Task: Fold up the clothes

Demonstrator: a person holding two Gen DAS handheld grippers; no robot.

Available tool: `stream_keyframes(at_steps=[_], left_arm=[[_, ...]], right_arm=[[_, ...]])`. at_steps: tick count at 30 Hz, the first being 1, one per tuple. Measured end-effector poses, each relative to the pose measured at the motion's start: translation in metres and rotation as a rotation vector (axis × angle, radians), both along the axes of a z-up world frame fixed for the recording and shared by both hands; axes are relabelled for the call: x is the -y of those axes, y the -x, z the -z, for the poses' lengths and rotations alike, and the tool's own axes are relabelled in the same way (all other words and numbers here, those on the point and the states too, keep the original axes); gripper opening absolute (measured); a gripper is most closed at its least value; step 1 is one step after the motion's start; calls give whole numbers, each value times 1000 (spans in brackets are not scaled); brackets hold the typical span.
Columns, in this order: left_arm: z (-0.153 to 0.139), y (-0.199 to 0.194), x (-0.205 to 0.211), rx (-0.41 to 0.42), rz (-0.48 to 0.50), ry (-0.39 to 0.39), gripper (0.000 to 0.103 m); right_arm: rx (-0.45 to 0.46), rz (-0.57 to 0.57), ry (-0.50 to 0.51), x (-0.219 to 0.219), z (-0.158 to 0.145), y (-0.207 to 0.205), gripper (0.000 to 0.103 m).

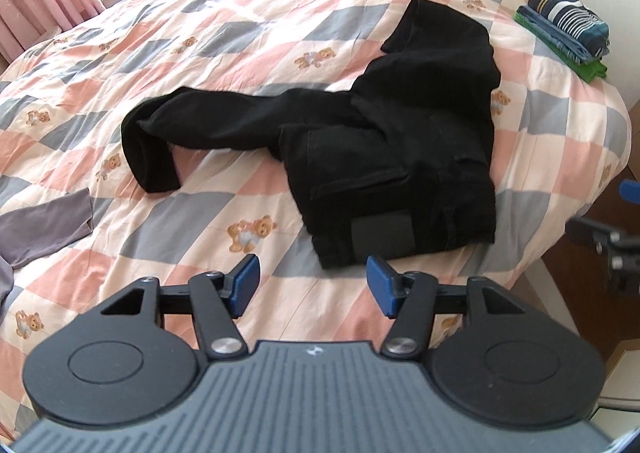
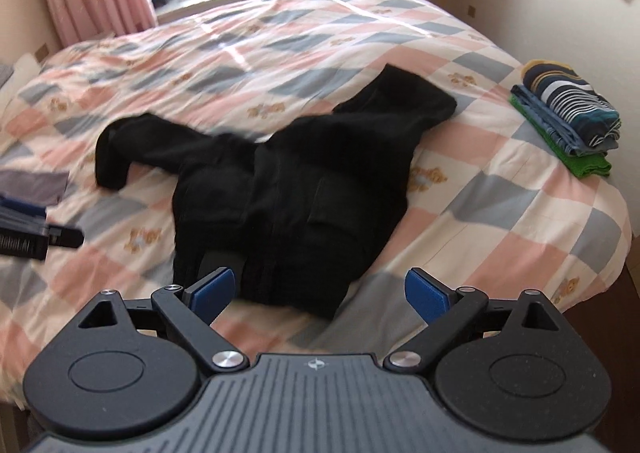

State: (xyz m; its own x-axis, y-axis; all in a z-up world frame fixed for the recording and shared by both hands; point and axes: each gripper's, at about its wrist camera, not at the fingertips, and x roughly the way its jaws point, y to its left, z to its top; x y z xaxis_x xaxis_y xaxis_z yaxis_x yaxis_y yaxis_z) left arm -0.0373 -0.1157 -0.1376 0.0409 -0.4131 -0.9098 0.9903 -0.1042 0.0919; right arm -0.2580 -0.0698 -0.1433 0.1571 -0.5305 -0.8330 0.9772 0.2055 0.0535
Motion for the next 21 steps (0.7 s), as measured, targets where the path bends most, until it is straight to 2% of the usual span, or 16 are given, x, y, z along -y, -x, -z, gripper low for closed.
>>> stream_keyframes(at_steps=[3, 6, 10, 13, 18, 21], left_arm=[[23, -14, -11, -14, 18, 7, 57], [53, -35, -15, -64, -4, -36, 61], [89, -63, 3, -195, -75, -57, 72], [118, -77, 26, -318, -141, -63, 73], [168, -83, 62, -450, -183, -57, 81], [200, -87, 76, -578, -234, -66, 87]], right_arm=[[-89, -82, 8, -17, 24, -21, 95], [-216, -191, 39, -36, 56, -46, 95], [-419, -346, 101, -49, 104, -75, 95], [-533, -426, 132, -52, 142, -88, 95], [-524, -395, 114, -36, 169, -84, 95], [-492, -336, 118, -29, 179, -78, 97]])
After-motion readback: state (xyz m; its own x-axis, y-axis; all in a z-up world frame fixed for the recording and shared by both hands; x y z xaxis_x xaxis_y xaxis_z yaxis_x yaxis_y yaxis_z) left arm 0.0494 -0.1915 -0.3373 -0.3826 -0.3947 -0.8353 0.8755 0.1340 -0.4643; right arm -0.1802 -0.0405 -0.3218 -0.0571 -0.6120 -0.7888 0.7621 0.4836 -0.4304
